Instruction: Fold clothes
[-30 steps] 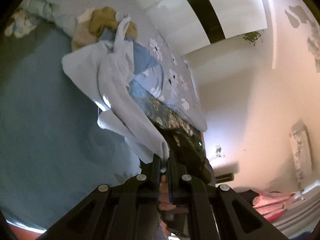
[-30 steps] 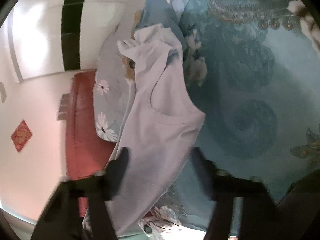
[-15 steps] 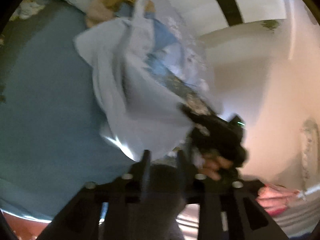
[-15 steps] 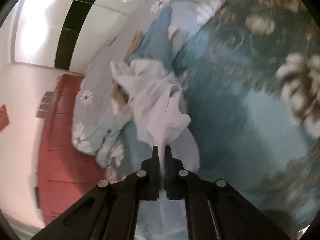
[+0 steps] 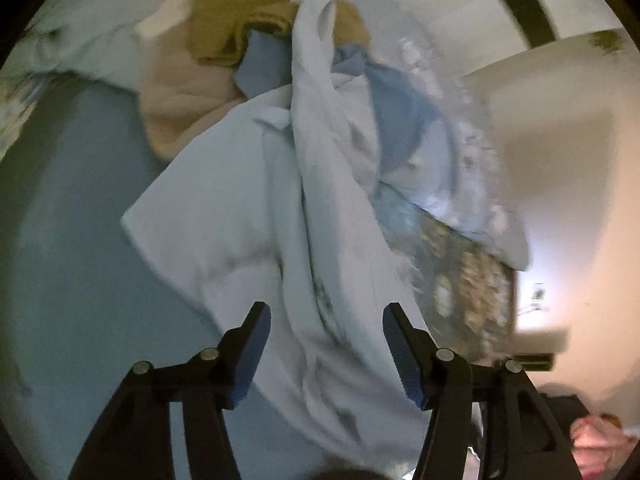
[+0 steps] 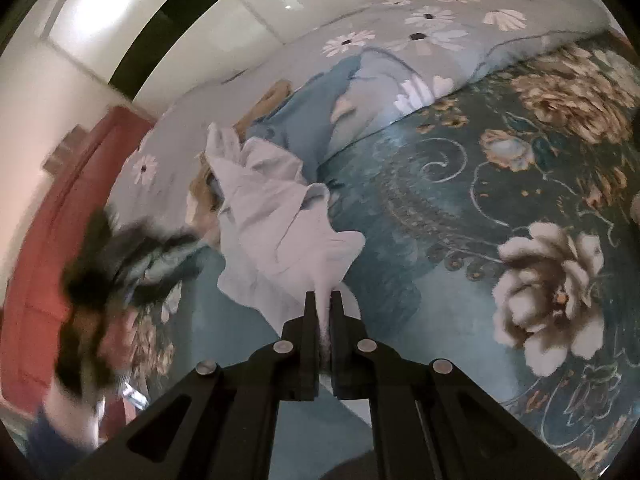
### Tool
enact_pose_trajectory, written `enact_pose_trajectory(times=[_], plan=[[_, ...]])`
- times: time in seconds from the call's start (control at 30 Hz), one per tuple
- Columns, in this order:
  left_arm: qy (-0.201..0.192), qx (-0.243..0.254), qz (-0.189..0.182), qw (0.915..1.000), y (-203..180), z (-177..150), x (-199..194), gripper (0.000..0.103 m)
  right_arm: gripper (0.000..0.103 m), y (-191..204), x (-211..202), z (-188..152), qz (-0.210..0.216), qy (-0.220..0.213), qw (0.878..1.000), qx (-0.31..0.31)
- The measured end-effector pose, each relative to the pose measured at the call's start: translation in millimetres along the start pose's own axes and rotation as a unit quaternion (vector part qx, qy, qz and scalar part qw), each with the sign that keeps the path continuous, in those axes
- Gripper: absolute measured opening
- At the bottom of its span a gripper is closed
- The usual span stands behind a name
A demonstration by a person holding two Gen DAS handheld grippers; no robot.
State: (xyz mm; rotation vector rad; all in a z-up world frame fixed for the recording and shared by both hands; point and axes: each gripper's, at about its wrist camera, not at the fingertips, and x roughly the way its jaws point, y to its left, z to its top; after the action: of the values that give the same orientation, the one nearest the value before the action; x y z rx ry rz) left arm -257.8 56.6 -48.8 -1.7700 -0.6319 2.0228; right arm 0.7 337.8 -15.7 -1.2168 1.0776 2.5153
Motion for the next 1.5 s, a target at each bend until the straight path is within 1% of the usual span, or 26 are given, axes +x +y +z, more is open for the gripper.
enact_pose_trajectory(times=[0.07, 0.2, 0.27, 0.3, 0.33, 0.37, 0.4, 0.43, 0.53, 0.6, 0.67, 0.7, 0.77, 0.83, 0.9, 0.97, 1.03, 1.07, 1.1, 1.13, 1.17, 1.2, 1.27, 1.37, 1.43, 1.5], plan=[[0.007, -0.012, 0.026, 0.9996, -7.0, 26.8, 26.8, 0.063, 0.004, 3.0, 0.7, -0.1, 0.001, 0.002, 1.000, -0.015], [0.003, -0.047, 0.058, 0.9972, -5.5, 51.0, 55.3, 0.062, 0.004, 1.2, 2.9, 1.5, 0.003, 0.004, 1.000, -0.022], [-0.008, -0.050, 0.059, 0.9970, -6.2, 56.2, 60.2, 0.060, 0.004, -2.0, 4.5, 3.6, 0.005, 0.006, 1.000, -0.021], [-0.015, -0.049, 0.061, 0.9968, -6.5, 57.8, 61.2, 0.053, 0.004, -2.7, 4.4, 4.5, 0.005, 0.007, 1.000, -0.021], [-0.022, -0.049, 0.063, 0.9966, -6.9, 59.2, 61.6, 0.043, 0.004, -3.7, 4.3, 5.3, 0.006, 0.007, 1.000, -0.021], [-0.028, -0.049, 0.063, 0.9964, -7.4, 59.6, 60.1, 0.019, 0.004, -4.7, 3.8, 6.0, 0.006, 0.008, 1.000, -0.021], [-0.032, -0.052, 0.061, 0.9963, -6.4, 60.1, 58.4, 0.009, 0.004, -5.1, 2.7, 7.0, 0.004, 0.007, 1.000, -0.020], [-0.036, -0.054, 0.056, 0.9963, -5.8, 60.1, 55.9, 0.009, 0.004, -5.5, 1.7, 7.9, 0.003, 0.006, 1.000, -0.020], [-0.059, -0.048, 0.021, 0.9969, -9.3, 55.3, 36.5, 0.006, 0.004, -4.4, -5.4, 12.7, -0.006, -0.002, 1.000, -0.027], [-0.083, -0.035, -0.009, 0.9959, -16.2, 52.9, 11.0, 0.006, 0.004, 0.1, -15.8, 19.7, -0.018, -0.015, 0.999, -0.042], [-0.109, -0.020, -0.040, 0.9930, -24.6, 51.3, -19.4, 0.006, 0.004, 5.6, -27.4, 28.6, -0.024, -0.031, 0.998, -0.053], [-0.124, -0.012, -0.057, 0.9906, -28.6, 50.0, -36.3, 0.006, 0.004, 9.5, -34.1, 33.9, -0.027, -0.041, 0.997, -0.059], [-0.161, 0.004, -0.100, 0.9818, -34.9, 44.5, -81.5, 0.006, 0.004, 22.8, -50.8, 45.1, -0.028, -0.066, 0.994, -0.076], [-0.200, 0.024, -0.139, 0.9696, -42.4, 33.7, -127.8, 0.006, 0.004, 36.4, -67.4, 56.0, -0.030, -0.092, 0.991, -0.093], [-0.239, 0.051, -0.169, 0.9550, -42.2, 13.2, -177.1, 0.006, 0.004, 54.8, -82.6, 63.0, -0.029, -0.115, 0.986, -0.115], [-0.279, 0.076, -0.178, 0.9407, -35.6, -19.1, -220.7, 0.006, 0.004, 74.5, -95.3, 64.2, -0.021, -0.133, 0.982, -0.136], [-0.308, 0.081, -0.183, 0.9301, -15.7, -51.3, -249.9, 0.006, 0.004, 88.2, -99.8, 60.4, -0.010, -0.136, 0.979, -0.151], [-0.317, 0.077, -0.186, 0.9269, -2.6, -68.3, -258.2, 0.006, 0.004, 93.7, -99.1, 54.8, -0.003, -0.132, 0.979, -0.157], [-0.320, 0.070, -0.184, 0.9267, 14.7, -87.1, -263.0, 0.006, 0.004, 95.6, -94.8, 47.6, 0.001, -0.122, 0.979, -0.161], [-0.321, 0.059, -0.172, 0.9295, 31.8, -104.6, -261.0, 0.006, 0.004, 97.4, -90.5, 40.3, 0.005, -0.112, 0.980, -0.164], [-0.319, 0.046, -0.160, 0.9331, 51.0, -123.1, -257.6, 0.006, 0.004, 98.9, -85.8, 33.0, 0.009, -0.101, 0.981, -0.168], [-0.308, 0.022, -0.147, 0.9397, 75.5, -143.4, -248.5, 0.006, 0.004, 97.6, -78.4, 25.0, 0.009, -0.086, 0.982, -0.170], [-0.274, -0.022, -0.128, 0.9529, 114.2, -173.1, -221.8, 0.006, 0.004, 93.0, -59.1, 5.5, 0.000, -0.048, 0.983, -0.175], [-0.216, -0.076, -0.101, 0.9683, 158.4, -215.5, -177.7, 0.006, 0.004, 80.3, -30.5, -23.6, -0.020, 0.009, 0.984, -0.178], [-0.174, -0.108, -0.083, 0.9752, 184.7, -243.3, -147.4, 0.006, 0.004, 70.1, -12.4, -42.2, -0.035, 0.046, 0.982, -0.178], [-0.134, -0.140, -0.066, 0.9789, 209.1, -271.2, -118.7, 0.006, 0.004, 58.6, -6.4, -50.4, -0.046, 0.062, 0.983, -0.168]])
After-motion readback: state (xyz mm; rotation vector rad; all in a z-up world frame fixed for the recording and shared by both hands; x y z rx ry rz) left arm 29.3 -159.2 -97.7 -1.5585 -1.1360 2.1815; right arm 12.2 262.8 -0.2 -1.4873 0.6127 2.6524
